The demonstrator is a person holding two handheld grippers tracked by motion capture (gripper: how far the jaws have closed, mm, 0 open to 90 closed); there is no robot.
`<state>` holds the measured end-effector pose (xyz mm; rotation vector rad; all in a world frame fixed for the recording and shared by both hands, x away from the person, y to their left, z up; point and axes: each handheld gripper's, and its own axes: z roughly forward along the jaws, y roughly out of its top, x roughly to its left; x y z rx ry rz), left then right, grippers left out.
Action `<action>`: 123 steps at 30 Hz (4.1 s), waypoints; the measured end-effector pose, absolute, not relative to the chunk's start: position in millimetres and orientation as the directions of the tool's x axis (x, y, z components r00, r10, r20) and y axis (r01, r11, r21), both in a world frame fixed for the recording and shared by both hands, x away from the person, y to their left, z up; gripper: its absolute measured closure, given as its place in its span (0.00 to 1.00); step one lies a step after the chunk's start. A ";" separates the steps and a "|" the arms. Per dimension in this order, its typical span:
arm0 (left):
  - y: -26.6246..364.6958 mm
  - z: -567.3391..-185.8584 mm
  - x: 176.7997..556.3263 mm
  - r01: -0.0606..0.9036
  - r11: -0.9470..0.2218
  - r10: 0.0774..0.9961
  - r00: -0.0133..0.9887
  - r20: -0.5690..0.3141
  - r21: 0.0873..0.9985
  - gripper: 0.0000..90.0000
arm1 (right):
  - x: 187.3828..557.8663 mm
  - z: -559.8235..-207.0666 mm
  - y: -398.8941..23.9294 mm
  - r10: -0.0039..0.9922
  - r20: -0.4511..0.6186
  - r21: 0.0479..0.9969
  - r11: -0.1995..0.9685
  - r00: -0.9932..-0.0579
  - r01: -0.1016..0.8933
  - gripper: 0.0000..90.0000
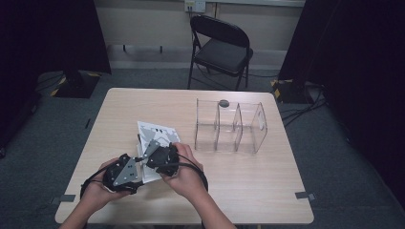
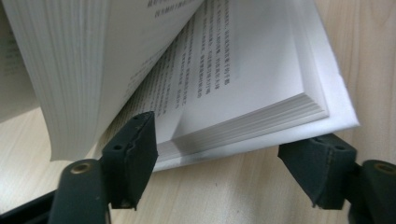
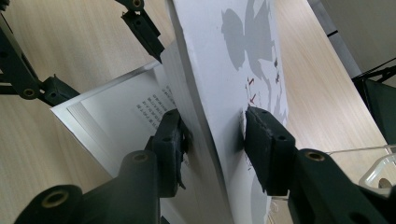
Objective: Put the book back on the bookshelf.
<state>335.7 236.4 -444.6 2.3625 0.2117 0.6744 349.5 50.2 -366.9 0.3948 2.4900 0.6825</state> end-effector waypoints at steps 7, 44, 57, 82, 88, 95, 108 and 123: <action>236.9 -444.0 335.1 -0.038 -0.768 0.293 0.867 0.404 0.639 0.43 | 349.3 -367.2 51.3 0.398 -0.410 0.539 0.832 -0.821 0.134 0.65; 250.6 -425.5 330.5 -0.016 -0.741 0.306 0.881 0.360 0.671 0.68 | 347.4 -363.9 54.6 0.354 -0.408 0.518 0.849 -0.842 0.106 0.65; 235.0 -436.0 334.6 -0.081 -0.801 0.248 0.856 0.453 0.593 0.49 | 347.3 -361.7 54.0 0.366 -0.405 0.514 0.849 -0.838 0.123 0.67; 239.0 -417.5 327.4 -0.054 -0.724 0.337 0.842 0.421 0.687 0.66 | 348.9 -353.5 51.4 0.327 -0.351 0.571 0.818 -0.878 0.076 0.54; 240.8 -415.8 329.1 -0.039 -0.716 0.346 0.847 0.403 0.697 0.66 | 350.2 -339.0 33.2 0.399 -0.217 0.684 0.713 -0.891 0.154 0.35; 243.4 -409.7 335.2 -0.017 -0.708 0.353 0.857 0.375 0.706 0.66 | 350.3 -321.6 10.4 0.444 -0.159 0.704 0.678 -0.882 0.214 0.30; 244.8 -400.2 337.8 0.027 -0.708 0.359 0.874 0.326 0.706 0.66 | 349.9 -341.2 -53.5 0.427 -0.134 0.670 0.704 -0.894 0.236 0.17; 239.7 -382.6 338.9 0.073 -0.729 0.355 0.891 0.285 0.681 0.68 | 346.5 -462.4 -103.5 0.539 0.040 0.627 0.642 -0.841 0.441 0.17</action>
